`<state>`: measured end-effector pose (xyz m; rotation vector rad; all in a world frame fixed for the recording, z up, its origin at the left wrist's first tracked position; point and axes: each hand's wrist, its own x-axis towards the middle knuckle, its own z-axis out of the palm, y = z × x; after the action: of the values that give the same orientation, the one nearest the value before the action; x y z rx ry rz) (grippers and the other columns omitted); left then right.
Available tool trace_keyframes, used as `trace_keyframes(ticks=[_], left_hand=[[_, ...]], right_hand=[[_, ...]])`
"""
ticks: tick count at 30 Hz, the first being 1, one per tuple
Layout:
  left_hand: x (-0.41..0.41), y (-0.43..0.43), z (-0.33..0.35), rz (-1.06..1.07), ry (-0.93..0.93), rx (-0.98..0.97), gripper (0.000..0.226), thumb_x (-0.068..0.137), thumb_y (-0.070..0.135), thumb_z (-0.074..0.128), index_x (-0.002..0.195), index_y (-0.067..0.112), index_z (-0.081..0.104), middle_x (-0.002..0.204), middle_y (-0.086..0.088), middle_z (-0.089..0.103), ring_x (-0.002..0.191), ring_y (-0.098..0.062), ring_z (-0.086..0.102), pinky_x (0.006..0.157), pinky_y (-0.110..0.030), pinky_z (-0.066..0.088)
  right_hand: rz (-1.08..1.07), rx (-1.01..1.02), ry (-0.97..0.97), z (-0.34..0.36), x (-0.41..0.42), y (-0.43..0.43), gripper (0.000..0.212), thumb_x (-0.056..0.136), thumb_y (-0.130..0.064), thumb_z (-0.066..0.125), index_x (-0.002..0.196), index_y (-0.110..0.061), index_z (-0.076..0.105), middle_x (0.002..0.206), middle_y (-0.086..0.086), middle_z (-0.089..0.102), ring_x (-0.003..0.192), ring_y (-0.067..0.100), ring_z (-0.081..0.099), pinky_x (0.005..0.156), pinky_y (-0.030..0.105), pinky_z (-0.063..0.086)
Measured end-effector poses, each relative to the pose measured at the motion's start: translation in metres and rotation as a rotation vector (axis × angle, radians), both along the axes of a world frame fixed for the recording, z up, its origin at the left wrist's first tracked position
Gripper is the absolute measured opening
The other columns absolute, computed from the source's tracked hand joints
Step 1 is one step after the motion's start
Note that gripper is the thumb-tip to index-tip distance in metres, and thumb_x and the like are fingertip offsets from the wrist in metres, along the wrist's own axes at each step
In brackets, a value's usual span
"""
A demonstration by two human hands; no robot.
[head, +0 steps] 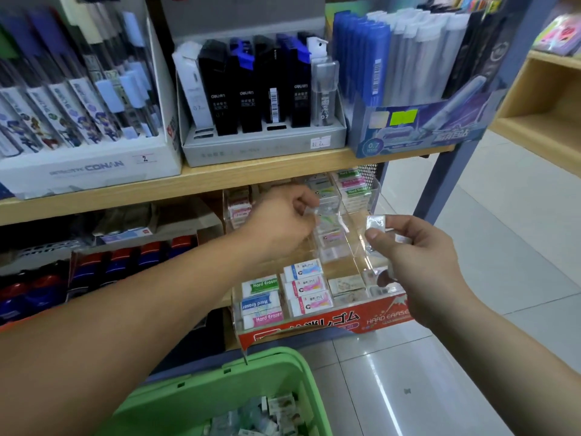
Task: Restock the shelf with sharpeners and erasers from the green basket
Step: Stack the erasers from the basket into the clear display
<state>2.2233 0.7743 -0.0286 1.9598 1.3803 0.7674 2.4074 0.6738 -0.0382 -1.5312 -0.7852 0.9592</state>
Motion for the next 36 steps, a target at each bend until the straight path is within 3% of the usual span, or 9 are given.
trace_keyframes(ticks=[7, 11, 16, 19, 21, 25, 28, 33, 36], left_hand=[[0.027, 0.026, -0.017, -0.109, 0.299, -0.106, 0.007, 0.087, 0.014, 0.078, 0.084, 0.02, 0.076, 0.087, 0.011, 0.07, 0.086, -0.01, 0.067, 0.074, -0.022, 0.055], [0.032, 0.031, -0.014, -0.181, 0.514, -0.159, 0.012, 0.091, 0.023, 0.075, 0.102, 0.025, 0.081, 0.105, 0.008, 0.073, 0.098, -0.012, 0.065, 0.092, -0.028, 0.056], [0.035, 0.029, -0.007, -0.301, 0.648, -0.191, 0.025, 0.1, 0.025, 0.062, 0.121, 0.027, 0.075, 0.122, 0.004, 0.07, 0.108, -0.017, 0.063, 0.097, -0.032, 0.054], [0.029, 0.023, -0.004, -0.234, 0.564, -0.117, 0.028, 0.101, 0.022, 0.058, 0.123, 0.027, 0.073, 0.128, 0.006, 0.067, 0.112, -0.016, 0.062, 0.098, -0.03, 0.053], [0.027, 0.015, -0.003, -0.153, 0.353, -0.038, 0.028, 0.1, 0.016, 0.056, 0.119, 0.029, 0.074, 0.124, 0.009, 0.068, 0.11, -0.013, 0.065, 0.093, -0.027, 0.056], [0.029, -0.012, 0.011, -0.231, -0.078, -0.294, 0.018, 0.1, 0.016, 0.064, 0.103, 0.025, 0.079, 0.093, 0.001, 0.077, 0.075, -0.005, 0.068, 0.062, -0.023, 0.058], [0.024, -0.024, 0.017, -0.31, -0.111, -0.364, 0.01, 0.097, 0.019, 0.071, 0.104, 0.023, 0.078, 0.08, 0.006, 0.075, 0.072, -0.004, 0.07, 0.055, -0.025, 0.049], [0.02, -0.029, 0.012, -0.279, -0.125, -0.366, 0.01, 0.097, 0.02, 0.072, 0.106, 0.015, 0.069, 0.087, 0.001, 0.074, 0.075, -0.016, 0.076, 0.052, -0.03, 0.049], [0.026, -0.026, 0.009, -0.306, 0.017, -0.319, 0.016, 0.102, 0.023, 0.063, 0.117, 0.026, 0.066, 0.095, 0.004, 0.068, 0.076, -0.01, 0.073, 0.057, -0.026, 0.053]], right_hand=[[-0.017, 0.027, -0.016, -0.004, 0.007, 0.004, 0.007, 0.094, -0.022, 0.077, 0.1, -0.021, 0.075, 0.093, -0.001, 0.076, 0.062, 0.021, 0.074, 0.044, 0.027, 0.051], [0.023, 0.03, 0.023, -0.005, 0.008, 0.004, 0.007, 0.094, -0.022, 0.077, 0.1, -0.021, 0.076, 0.087, -0.004, 0.078, 0.067, 0.025, 0.076, 0.047, 0.036, 0.056], [0.03, 0.026, 0.046, -0.003, 0.008, 0.003, 0.006, 0.095, -0.022, 0.075, 0.1, -0.022, 0.077, 0.086, -0.009, 0.077, 0.069, 0.02, 0.077, 0.049, 0.035, 0.058], [0.075, -0.006, 0.126, -0.001, 0.008, 0.001, 0.012, 0.101, -0.018, 0.067, 0.103, -0.021, 0.078, 0.088, -0.008, 0.079, 0.071, 0.018, 0.078, 0.047, 0.033, 0.06], [0.114, -0.04, 0.195, 0.001, 0.008, 0.0, 0.018, 0.104, -0.016, 0.061, 0.105, -0.019, 0.079, 0.091, -0.004, 0.08, 0.072, 0.021, 0.078, 0.047, 0.033, 0.059], [0.159, -0.042, 0.254, 0.0, 0.008, 0.0, 0.016, 0.1, -0.011, 0.067, 0.109, -0.013, 0.079, 0.095, 0.011, 0.08, 0.063, 0.023, 0.074, 0.043, 0.028, 0.048], [0.193, -0.027, 0.243, 0.0, 0.008, -0.001, 0.016, 0.098, -0.012, 0.069, 0.11, -0.013, 0.079, 0.098, 0.015, 0.079, 0.064, 0.023, 0.071, 0.044, 0.03, 0.046], [0.146, -0.062, 0.207, 0.005, 0.012, 0.002, 0.015, 0.099, -0.017, 0.065, 0.107, -0.02, 0.078, 0.092, 0.007, 0.079, 0.079, 0.03, 0.079, 0.058, 0.036, 0.063], [0.049, -0.104, 0.178, 0.006, 0.03, 0.0, 0.032, 0.096, -0.002, 0.051, 0.109, -0.021, 0.074, 0.102, 0.009, 0.074, 0.085, 0.029, 0.076, 0.058, 0.037, 0.062]])
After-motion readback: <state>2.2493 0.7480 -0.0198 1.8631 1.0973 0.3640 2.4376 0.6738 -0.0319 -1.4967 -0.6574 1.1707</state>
